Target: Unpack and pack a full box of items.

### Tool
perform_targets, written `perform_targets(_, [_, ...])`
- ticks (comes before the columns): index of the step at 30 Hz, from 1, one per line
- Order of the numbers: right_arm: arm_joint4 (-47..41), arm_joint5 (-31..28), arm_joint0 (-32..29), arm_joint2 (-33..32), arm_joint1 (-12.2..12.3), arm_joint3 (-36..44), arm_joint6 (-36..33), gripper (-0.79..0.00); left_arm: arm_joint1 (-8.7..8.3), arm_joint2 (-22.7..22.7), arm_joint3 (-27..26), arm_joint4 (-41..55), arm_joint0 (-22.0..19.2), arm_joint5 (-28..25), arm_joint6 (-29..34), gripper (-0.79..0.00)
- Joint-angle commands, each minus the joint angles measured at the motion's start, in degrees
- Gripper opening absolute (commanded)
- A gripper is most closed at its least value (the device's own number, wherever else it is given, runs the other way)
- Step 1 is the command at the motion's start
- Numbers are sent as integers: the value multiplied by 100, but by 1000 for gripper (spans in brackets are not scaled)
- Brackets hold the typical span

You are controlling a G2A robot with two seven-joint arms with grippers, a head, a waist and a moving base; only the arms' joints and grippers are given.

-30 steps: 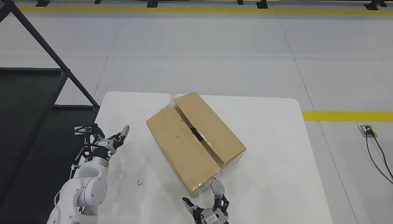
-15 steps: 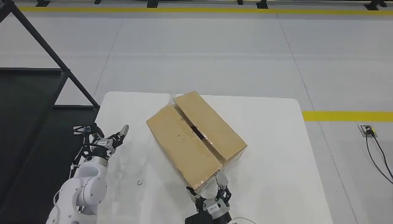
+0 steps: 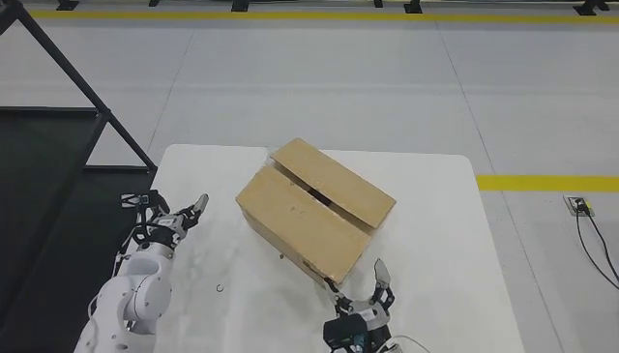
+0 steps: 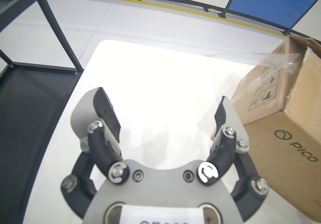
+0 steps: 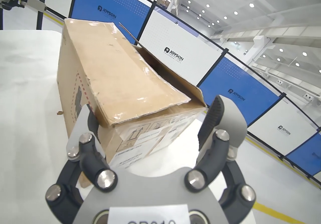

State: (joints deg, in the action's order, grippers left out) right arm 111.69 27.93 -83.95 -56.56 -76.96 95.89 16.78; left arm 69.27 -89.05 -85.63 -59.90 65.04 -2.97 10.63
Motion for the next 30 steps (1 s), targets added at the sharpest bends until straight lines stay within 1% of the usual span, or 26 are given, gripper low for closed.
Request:
perform_targets(1, [-379, -374, -92, -126, 22, 172, 95, 0, -3, 0, 27, 53, -17, -112, 6, 0])
perform_targets(3, [-639, -708, -185, -309, 58, 318, 231, 0, -6, 11, 45, 85, -38, -204, 18, 0])
perform_targets(5, [-1275, -1543, -276, -478, 104, 534, 514, 0, -8, 31, 72, 97, -67, -291, 25, 0])
perform_targets(7, [-1852, -2593, -370, -733, 179, 685, 888, 0, -8, 65, 106, 104, -106, -366, 23, 0])
perform_targets(10, [-2645, -4533, -453, -1168, 318, 805, 1314, 0, -9, 143, 184, 36, -200, -498, -8, 0])
perform_targets(12, [-2868, -5777, -412, -1474, 422, 792, 1408, 0, -13, 222, 261, -10, -290, -759, -39, 0])
perform_targets(13, [-2873, -6167, -394, -1605, 463, 803, 1411, 0, -20, 238, 334, -43, -348, -905, -83, 0])
perform_targets(14, [-2868, -6341, -394, -1673, 485, 814, 1406, 0, -24, 257, 416, -133, -420, -960, -144, 0])
perform_targets(18, [-2868, -6341, -394, -1673, 485, 814, 1406, 0, -22, 444, 752, -358, -736, -1195, -211, 0])
perform_targets(23, [-2868, -6341, -394, -1673, 485, 814, 1406, 0, 8, 696, 1193, -535, -1119, -1185, -167, 0])
perform_targets(27, [-2868, -6341, -394, -1673, 485, 814, 1406, 0, 33, 895, 1472, -627, -1323, -1255, -138, 0])
perform_targets(30, [-3368, -6022, -346, -1741, 463, 716, 1071, 0, 33, 976, 1542, -679, -1376, -1426, -120, 0])
